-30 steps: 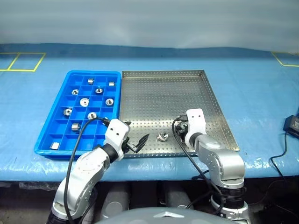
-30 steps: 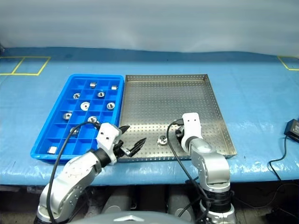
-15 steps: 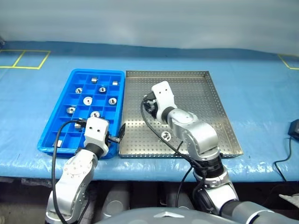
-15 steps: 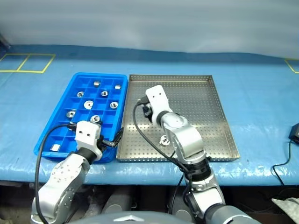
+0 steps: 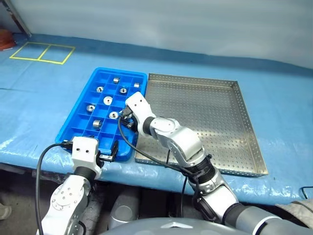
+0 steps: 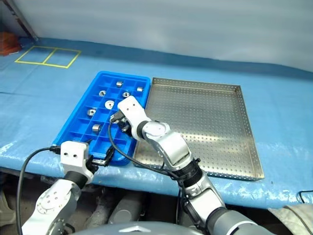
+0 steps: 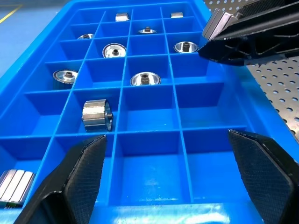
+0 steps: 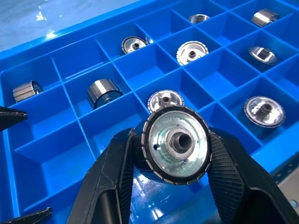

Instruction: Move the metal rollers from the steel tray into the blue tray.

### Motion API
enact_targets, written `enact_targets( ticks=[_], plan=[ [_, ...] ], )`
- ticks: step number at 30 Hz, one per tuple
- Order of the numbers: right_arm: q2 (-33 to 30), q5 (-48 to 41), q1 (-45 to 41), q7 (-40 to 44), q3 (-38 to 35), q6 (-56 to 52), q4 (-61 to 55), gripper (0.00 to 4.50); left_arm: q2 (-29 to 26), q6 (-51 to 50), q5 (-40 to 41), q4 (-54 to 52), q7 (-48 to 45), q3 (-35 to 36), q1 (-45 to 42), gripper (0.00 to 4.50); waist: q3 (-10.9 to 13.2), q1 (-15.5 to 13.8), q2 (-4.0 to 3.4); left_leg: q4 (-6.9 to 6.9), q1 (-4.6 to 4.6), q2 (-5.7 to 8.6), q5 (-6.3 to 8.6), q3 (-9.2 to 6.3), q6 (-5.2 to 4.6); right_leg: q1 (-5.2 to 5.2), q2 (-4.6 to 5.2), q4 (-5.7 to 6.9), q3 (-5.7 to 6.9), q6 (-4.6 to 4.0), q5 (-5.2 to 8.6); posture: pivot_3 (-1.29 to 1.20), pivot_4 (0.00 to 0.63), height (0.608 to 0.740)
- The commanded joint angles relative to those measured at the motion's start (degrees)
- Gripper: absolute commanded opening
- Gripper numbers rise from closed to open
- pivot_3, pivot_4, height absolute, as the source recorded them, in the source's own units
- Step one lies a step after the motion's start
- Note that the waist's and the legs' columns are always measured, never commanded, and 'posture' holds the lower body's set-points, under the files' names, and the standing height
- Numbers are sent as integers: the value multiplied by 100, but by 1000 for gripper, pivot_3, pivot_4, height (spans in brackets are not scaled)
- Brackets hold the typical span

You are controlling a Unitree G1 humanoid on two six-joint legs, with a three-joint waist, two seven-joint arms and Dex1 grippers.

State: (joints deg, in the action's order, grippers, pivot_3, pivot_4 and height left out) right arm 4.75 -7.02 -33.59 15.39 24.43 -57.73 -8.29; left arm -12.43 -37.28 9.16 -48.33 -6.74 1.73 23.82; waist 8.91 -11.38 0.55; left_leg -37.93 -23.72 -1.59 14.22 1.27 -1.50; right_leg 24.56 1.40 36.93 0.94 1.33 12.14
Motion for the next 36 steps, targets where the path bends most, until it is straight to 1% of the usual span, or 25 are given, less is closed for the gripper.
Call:
enact_targets(
  ticks=[1, 4, 6, 7, 12, 18, 21, 22, 26, 30, 36],
  plan=[
    [47, -67, 94, 70, 36, 57, -50, 1852, 17, 68, 26, -260, -1, -13, -90, 4500, 0, -55, 0, 1, -1, 0, 0, 0, 0, 1, 0, -1, 1, 0, 0, 455, 150, 740],
    [27, -43, 216, 48, 19, 33, -19, 1852, 3, 36, 32, -214, -29, -81, -199, 4500, 0, -92, 0, 1, -6, 1, 0, -1, 0, 2, 0, -2, 3, 2, -1, 443, 150, 740],
    [16, -27, 265, 20, -26, 18, -47, 2573, -6, 14, 47, -177, -55, -104, -276, 4500, -1, -96, 0, 0, -5, 1, 0, 1, 0, 2, 0, -2, 2, 3, -2, 425, 150, 740],
    [13, -25, 275, 13, -37, 13, -59, 2829, -7, 7, 53, -167, -64, -107, -297, 4500, -1, -93, 0, 0, -4, 1, 0, 0, 0, 1, 0, -1, 3, 3, -2, 425, 150, 740],
    [-95, -17, 359, -116, -257, -178, -470, 4477, -83, -63, 101, -78, -200, -170, -502, 4500, -2, -82, 1, -3, -5, 1, 0, -2, 0, 0, 1, -2, 6, 1, 0, 376, 150, 740],
    [-396, -15, 628, -438, -1002, -781, -1486, 4477, -246, -69, 183, 147, -468, -315, -849, 4500, -1, 35, 1, -4, -9, 1, 0, -2, 0, 2, 1, -3, 6, 0, -1, 293, 150, 740],
    [-547, -4, 849, -593, -1300, -1108, -1874, 4477, -287, -77, 218, 282, -593, -396, -1013, 4500, -2, 144, 1, -3, -8, 2, 0, -2, 0, 1, 1, -3, 5, 1, -1, 256, 150, 740],
    [-582, -16, 928, -624, -1362, -1204, -1977, 4477, -295, -75, 224, 322, -626, -418, -1061, 4500, -2, 221, 1, -2, -8, 2, 0, -1, 0, 1, 1, -3, 5, 0, 0, 249, 150, 740],
    [-713, -33, 1331, -755, -1497, -1552, -2398, 4477, -344, -74, 265, 486, -770, -515, -1258, 4500, -2, 456, 1, -1, -8, 1, 0, -1, 0, 1, 1, -2, 3, 0, -2, 202, 150, 740],
    [-693, -24, 1671, -915, -1585, -1840, -2728, 4477, -387, -75, 325, 619, -870, -570, -1410, 4500, -1, 673, 1, -1, -5, -1, 0, -1, 0, 0, 0, 1, 1, 0, -2, 169, 150, 740],
    [-643, -38, 2128, -1076, -1660, -2153, -3106, 4477, -421, -56, 341, 734, -954, -613, -1536, 4500, -2, 820, 1, -2, -1, -1, 0, 2, -1, -1, -1, 2, -5, 2, -3, 158, 150, 740]
  ],
)
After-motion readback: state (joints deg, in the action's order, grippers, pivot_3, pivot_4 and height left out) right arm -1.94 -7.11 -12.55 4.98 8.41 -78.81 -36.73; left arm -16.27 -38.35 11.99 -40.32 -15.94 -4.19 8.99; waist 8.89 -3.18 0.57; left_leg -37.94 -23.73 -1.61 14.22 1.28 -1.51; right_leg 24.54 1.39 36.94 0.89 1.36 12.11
